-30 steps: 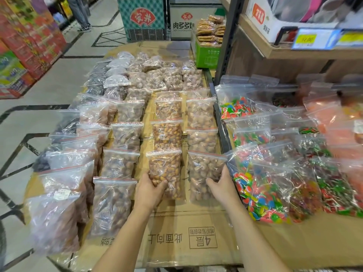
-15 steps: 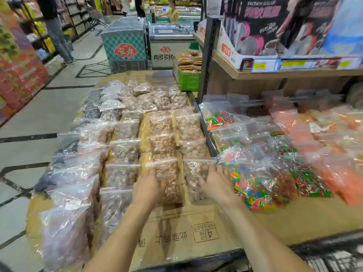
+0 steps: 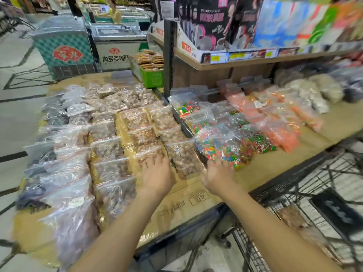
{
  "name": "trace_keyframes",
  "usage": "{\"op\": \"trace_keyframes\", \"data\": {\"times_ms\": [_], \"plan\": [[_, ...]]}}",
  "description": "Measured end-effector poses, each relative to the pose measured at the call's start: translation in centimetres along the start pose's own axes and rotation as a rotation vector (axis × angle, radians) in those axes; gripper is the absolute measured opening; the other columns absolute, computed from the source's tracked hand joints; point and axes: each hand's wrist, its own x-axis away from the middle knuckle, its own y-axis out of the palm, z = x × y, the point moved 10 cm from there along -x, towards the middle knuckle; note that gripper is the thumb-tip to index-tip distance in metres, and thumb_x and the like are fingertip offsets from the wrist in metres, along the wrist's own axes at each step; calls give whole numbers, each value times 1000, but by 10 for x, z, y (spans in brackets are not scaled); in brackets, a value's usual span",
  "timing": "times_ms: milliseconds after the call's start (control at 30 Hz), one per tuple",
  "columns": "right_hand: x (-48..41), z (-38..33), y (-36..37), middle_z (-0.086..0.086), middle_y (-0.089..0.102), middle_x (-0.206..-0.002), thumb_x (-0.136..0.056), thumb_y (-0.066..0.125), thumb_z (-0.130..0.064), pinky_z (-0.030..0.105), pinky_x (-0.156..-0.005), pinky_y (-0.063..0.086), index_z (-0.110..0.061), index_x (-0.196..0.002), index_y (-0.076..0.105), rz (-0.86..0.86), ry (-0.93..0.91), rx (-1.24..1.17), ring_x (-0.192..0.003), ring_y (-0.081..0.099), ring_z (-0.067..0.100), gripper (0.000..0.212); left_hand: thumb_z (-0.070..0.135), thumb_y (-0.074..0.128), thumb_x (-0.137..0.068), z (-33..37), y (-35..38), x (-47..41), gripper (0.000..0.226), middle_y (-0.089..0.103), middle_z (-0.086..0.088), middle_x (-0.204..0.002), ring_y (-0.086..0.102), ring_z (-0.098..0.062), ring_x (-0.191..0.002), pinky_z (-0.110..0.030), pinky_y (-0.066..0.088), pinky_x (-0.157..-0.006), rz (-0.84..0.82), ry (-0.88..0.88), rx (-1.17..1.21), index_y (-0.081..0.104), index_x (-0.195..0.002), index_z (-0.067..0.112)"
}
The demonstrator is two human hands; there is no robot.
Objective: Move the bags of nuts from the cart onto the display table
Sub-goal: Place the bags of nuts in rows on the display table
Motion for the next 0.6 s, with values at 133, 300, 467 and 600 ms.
{"op": "trace_keyframes", "data": {"times_ms": [133, 300, 467, 600], "plan": [[25, 38, 1, 18, 34, -167, -108, 48, -43, 56, -123, 29, -11, -162, 35, -3, 95, -19, -153, 31, 41, 63, 39, 49, -104, 44, 3, 7, 57, 47, -10, -158, 37, -36, -150, -52, 29, -123, 0, 101, -19, 42, -154, 14], [43, 89, 6, 15, 47, -157, -107, 53, -48, 54, -118, 35, -11, -156, 41, 4, 172, -71, -146, 44, 38, 63, 37, 51, -102, 106, 11, 5, 56, 49, -8, -157, 40, -33, -147, -50, 33, -119, -16, 213, -75, 44, -153, 16], [52, 155, 18, 17, 49, -151, -108, 48, -49, 55, -115, 36, -10, -150, 44, 19, 266, -60, -141, 44, 39, 58, 39, 49, -103, 185, 17, 5, 53, 51, -7, -154, 42, -33, -145, -50, 35, -118, -20, 354, -153, 45, -151, 16], [54, 213, 29, 18, 45, -156, -107, 48, -50, 57, -116, 36, -8, -155, 42, 38, 326, -100, -141, 41, 42, 64, 38, 49, -104, 250, 34, 3, 54, 48, -7, -157, 38, -33, -149, -50, 32, -122, -41, 441, -203, 43, -152, 16]]}}
